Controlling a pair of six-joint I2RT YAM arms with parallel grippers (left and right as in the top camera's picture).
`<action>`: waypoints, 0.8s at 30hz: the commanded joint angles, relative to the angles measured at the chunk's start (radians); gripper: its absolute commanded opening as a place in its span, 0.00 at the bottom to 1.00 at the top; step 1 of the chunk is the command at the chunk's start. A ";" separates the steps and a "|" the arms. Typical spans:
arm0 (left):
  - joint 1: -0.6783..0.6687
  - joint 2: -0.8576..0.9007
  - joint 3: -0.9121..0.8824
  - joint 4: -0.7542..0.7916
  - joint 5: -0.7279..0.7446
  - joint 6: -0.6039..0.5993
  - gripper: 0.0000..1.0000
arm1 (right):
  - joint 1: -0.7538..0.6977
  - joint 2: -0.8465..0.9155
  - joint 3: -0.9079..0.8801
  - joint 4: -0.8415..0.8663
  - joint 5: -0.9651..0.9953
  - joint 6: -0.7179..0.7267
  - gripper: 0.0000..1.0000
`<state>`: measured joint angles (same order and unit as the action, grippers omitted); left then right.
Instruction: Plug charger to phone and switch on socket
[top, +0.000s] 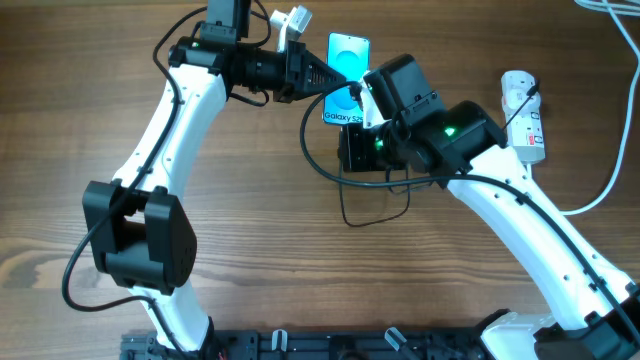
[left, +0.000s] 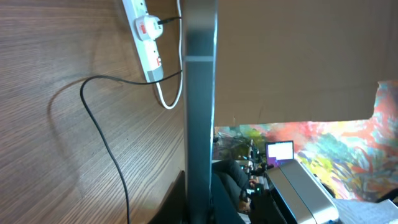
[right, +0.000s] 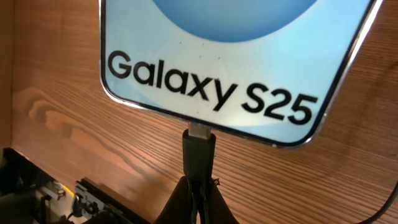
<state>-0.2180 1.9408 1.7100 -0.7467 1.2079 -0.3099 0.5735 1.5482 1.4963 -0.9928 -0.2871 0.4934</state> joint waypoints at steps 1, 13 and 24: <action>0.002 -0.030 0.011 0.006 0.060 0.034 0.04 | 0.001 0.004 -0.002 0.006 0.006 0.007 0.04; 0.002 -0.030 0.011 -0.011 0.048 0.079 0.04 | 0.001 0.006 -0.002 0.014 0.025 0.015 0.04; 0.002 -0.030 0.011 -0.015 0.048 0.072 0.04 | 0.000 0.006 -0.002 0.051 0.026 0.031 0.04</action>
<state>-0.2161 1.9408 1.7100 -0.7547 1.2179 -0.2634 0.5739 1.5482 1.4944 -0.9703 -0.2874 0.5163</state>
